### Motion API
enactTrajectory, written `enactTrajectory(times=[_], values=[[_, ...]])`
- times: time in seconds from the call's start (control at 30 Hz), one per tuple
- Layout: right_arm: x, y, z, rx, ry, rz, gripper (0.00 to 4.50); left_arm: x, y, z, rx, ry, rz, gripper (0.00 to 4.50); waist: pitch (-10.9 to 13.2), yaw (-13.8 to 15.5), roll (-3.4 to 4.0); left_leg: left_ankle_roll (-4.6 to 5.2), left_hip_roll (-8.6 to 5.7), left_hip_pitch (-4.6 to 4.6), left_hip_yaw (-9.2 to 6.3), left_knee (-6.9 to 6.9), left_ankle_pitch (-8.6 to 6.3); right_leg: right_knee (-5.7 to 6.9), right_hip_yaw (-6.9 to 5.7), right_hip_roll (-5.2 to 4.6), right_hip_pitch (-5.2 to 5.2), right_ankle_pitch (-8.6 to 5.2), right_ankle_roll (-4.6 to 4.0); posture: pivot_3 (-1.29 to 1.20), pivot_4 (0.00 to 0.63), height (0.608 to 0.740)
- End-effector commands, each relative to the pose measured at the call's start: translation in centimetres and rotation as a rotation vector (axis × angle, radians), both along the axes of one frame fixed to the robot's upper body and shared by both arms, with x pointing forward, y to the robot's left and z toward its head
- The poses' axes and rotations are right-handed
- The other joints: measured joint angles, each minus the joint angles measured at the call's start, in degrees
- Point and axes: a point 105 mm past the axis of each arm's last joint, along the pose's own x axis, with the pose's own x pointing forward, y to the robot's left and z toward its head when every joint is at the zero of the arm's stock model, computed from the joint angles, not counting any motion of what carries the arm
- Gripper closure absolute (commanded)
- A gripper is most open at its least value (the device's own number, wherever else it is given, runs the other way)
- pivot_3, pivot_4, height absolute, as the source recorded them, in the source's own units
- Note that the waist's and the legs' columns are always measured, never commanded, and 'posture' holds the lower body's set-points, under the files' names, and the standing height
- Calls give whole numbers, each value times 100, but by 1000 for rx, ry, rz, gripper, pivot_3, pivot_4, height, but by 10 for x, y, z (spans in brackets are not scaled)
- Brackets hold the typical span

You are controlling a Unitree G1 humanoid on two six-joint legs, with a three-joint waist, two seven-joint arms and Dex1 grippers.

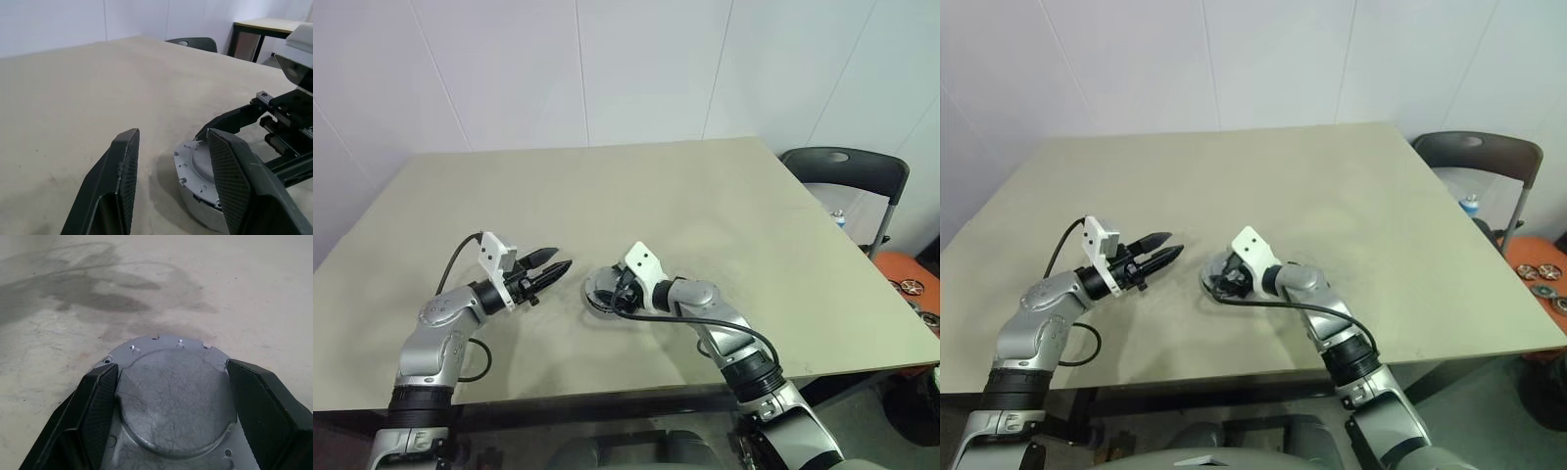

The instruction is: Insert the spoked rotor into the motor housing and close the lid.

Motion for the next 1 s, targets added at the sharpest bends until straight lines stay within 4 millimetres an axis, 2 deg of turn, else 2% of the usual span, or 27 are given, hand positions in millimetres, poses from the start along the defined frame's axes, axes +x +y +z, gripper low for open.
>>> enactTrajectory(times=[0.03, 0.2, 0.33, 0.43, 0.87, 0.93, 1.0], values=[[-2, 0, 2, -3, -1, 19, 842, 0, 2, 11, 11, -55, 9, 2156, 0, 1, 0, 0, 0, 0, 0, 0, 0, 0, 0, 0, 0, 0, 0, 0, 0, 740], [-4, 4, 7, -3, -50, 62, 842, 0, 3, 12, 12, -56, 18, 2156, 0, -1, 0, 0, 0, -1, 0, 1, 0, 0, 0, -1, 0, 0, 0, 0, 0, 740], [-7, 7, 8, -17, -79, 95, 36, 0, 4, 12, 12, -59, 23, 2156, 0, -7, 0, 0, 0, -1, 0, 0, 0, 0, 0, 0, -1, 0, 0, 0, 0, 740], [-6, 7, 2, -75, -97, 97, 36, -1, 4, 12, 12, -60, 23, 2156, 0, -10, 0, 0, 1, -1, 0, 0, 0, 0, 0, 0, -2, 0, 0, 0, 0, 740], [-5, 9, 4, -44, -81, 99, 36, -2, 5, 10, 12, -60, 37, 2156, 0, -17, 0, 0, 1, 0, 0, -1, 0, 1, 0, 1, -1, 0, 0, 0, 0, 740], [-5, 8, 3, -40, -76, 98, 421, -2, 5, 10, 9, -61, 38, 2156, 0, -17, 0, 0, 1, 0, 0, -1, 0, 0, 0, 1, -2, 0, 0, 0, 0, 740], [-5, 8, 2, -40, -66, 94, 993, -2, 5, 11, 8, -63, 39, 2156, 0, -17, 0, 0, 1, 0, 0, -1, 0, 0, 0, 1, -2, 0, 0, 0, 0, 740]])
